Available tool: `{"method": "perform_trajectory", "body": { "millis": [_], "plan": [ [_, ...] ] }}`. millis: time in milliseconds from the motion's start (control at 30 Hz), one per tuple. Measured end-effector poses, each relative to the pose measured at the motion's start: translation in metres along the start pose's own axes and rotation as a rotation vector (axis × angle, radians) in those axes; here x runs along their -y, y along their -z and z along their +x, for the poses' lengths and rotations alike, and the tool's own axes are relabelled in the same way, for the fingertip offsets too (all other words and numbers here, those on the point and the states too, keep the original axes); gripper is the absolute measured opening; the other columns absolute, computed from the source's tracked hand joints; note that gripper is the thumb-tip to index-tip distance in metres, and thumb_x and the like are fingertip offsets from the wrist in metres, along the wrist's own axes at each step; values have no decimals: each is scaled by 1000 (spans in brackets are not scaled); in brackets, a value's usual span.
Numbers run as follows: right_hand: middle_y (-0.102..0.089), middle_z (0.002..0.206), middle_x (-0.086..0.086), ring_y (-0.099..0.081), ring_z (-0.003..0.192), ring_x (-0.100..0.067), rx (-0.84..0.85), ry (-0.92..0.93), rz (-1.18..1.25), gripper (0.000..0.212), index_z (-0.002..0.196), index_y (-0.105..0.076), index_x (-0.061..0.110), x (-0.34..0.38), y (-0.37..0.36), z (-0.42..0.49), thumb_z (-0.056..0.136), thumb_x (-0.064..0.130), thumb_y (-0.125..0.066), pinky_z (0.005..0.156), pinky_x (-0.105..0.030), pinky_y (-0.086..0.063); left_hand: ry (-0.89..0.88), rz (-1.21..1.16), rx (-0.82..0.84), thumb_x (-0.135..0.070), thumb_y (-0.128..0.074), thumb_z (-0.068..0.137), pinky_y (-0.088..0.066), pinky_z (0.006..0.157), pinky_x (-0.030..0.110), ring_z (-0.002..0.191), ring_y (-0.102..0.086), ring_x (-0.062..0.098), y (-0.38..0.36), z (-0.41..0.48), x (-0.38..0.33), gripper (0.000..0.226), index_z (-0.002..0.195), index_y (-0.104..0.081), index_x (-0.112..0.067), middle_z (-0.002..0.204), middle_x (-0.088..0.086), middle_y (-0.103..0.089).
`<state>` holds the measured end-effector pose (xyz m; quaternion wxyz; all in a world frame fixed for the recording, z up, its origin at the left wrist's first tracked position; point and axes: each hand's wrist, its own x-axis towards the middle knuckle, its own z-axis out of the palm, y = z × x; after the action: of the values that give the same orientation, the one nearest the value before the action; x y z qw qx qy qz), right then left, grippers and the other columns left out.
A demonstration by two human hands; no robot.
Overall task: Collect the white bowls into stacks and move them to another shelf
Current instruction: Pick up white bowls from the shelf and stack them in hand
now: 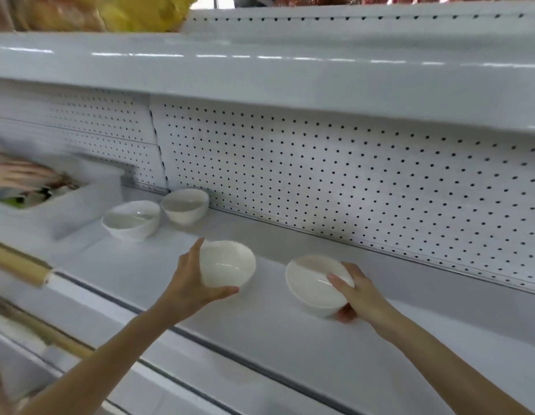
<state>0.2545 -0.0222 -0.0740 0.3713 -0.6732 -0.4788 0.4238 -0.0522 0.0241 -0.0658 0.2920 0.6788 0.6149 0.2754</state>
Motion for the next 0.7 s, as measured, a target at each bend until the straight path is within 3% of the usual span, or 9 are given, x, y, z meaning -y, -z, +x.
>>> {"method": "perform_trajectory", "body": {
  "millis": [200,300,400,467,533,600,700],
  "plan": [
    [-58,93,-3,-59,59,-15,-109,-42,49,37,125,-43,22,36,-74,38,94,38,-55,40,-18,-45,-90,55,184,-63,-80,46,-26,111,33,135,-31,23,48,48,49,135,151,-4,-25,149,5,-22],
    [-57,89,-2,-59,49,-13,-144,-54,33,44,131,-37,21,46,-90,39,95,40,-54,40,-19,-46,-191,33,217,-42,-85,62,-23,111,28,135,-30,22,49,66,62,119,151,-7,-25,148,4,-21],
    [-59,87,-7,-58,53,-17,-149,-89,-38,52,137,-31,20,48,-95,29,95,42,-53,42,-22,-48,-254,21,246,-40,-85,64,-23,111,29,135,-28,21,49,77,67,120,152,-5,-25,148,5,-20],
    [-62,92,-8,-60,62,-19,-121,-118,-103,60,141,-25,24,48,-95,25,93,45,-54,47,-27,-52,-279,23,287,-46,-83,63,-20,110,26,137,-25,20,49,81,70,123,152,-1,-26,150,5,-17],
    [-58,116,-6,-63,90,-21,-96,-128,-243,75,147,-17,26,49,-88,28,89,53,-55,67,-32,-56,-324,67,347,-72,-73,57,-16,112,25,142,-17,17,53,84,72,131,152,6,-28,156,2,-8],
    [-37,146,-6,-42,130,-26,-77,-144,-462,91,152,-6,26,56,-81,37,83,64,-50,101,-38,-42,-412,170,348,-96,-48,47,-18,118,34,147,-6,16,61,85,73,135,151,11,-34,160,-3,3],
    [-26,154,-3,-18,143,-25,-120,-108,-590,91,153,-7,31,83,-82,55,81,68,-49,113,-45,-27,-526,258,206,-98,-33,52,-22,117,40,147,-9,19,82,82,79,123,151,4,-37,162,-3,0]
  ]
}}
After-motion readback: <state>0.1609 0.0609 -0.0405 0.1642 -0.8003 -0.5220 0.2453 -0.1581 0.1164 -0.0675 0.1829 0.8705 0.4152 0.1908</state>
